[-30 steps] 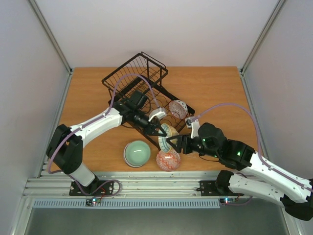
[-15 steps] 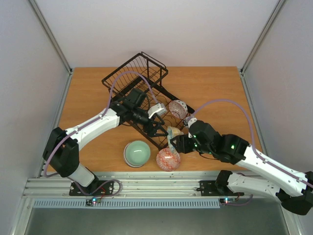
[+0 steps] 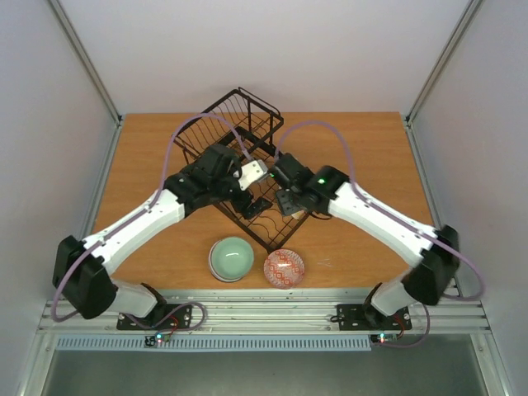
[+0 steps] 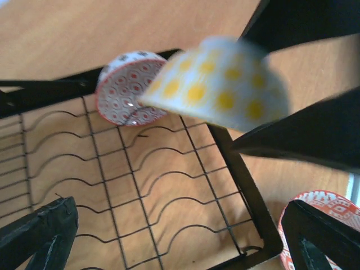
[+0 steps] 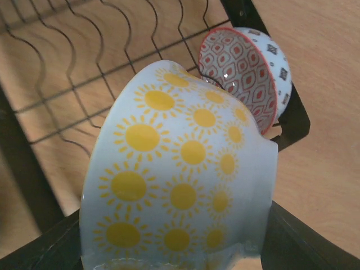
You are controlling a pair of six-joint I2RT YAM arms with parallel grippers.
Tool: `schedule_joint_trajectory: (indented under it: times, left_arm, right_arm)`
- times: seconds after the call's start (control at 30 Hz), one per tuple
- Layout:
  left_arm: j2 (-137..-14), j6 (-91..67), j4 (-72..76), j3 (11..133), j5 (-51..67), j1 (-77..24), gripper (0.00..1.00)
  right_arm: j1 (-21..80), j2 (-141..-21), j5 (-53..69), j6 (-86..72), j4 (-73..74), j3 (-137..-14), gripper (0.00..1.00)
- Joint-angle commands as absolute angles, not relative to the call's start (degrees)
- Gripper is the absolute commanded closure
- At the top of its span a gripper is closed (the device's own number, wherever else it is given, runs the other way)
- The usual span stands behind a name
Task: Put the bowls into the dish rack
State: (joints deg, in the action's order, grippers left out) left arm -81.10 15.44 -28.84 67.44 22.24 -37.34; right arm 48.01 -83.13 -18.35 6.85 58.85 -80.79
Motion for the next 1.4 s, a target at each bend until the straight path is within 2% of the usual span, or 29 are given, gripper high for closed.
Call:
schedule_joint_trajectory:
  times: [0.0, 0.5, 0.9, 1.17, 1.37]
  left_arm:
    - [-76.6, 18.3, -24.7, 65.9, 16.0, -36.6, 0.01]
    - [-73.9, 17.1, -22.9, 64.2, 16.4, -33.1, 0.01]
    - [-70.3, 17.9, -23.8, 63.4, 21.5, -33.1, 0.01]
    - [-69.0, 15.9, -18.4, 63.2, 1.9, -32.8, 0.01]
    - [-68.8, 14.5, -15.8, 62.8, -5.7, -31.2, 0.01]
  right_arm:
    - [47.3, -90.2, -23.9, 16.1, 61.1, -85.0, 0.99]
    - [45.4, -98.3, -25.8, 22.9, 57.9, -86.2, 0.99]
    - [45.2, -82.4, -21.7, 19.9, 50.8, -75.6, 0.99]
    - [45.1, -86.4, -20.7, 21.4, 49.2, -76.7, 0.99]
    - [44.3, -91.7, -20.3, 22.9, 48.1, -78.6, 0.99]
